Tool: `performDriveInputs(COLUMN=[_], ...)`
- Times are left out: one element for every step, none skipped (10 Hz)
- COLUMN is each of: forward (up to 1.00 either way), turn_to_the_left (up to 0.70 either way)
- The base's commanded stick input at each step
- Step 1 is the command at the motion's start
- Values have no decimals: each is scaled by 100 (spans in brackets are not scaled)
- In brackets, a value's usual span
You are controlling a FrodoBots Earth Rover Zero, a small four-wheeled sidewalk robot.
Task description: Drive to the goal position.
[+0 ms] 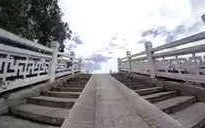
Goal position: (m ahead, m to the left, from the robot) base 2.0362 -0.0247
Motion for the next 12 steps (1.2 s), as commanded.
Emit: performDriveInputs(forward=[70,70,70,70,70,70,70,70,70,70,70,70], turn_to_the_left=[0,0,0,0,0,14,14,8,0,0,0,0])
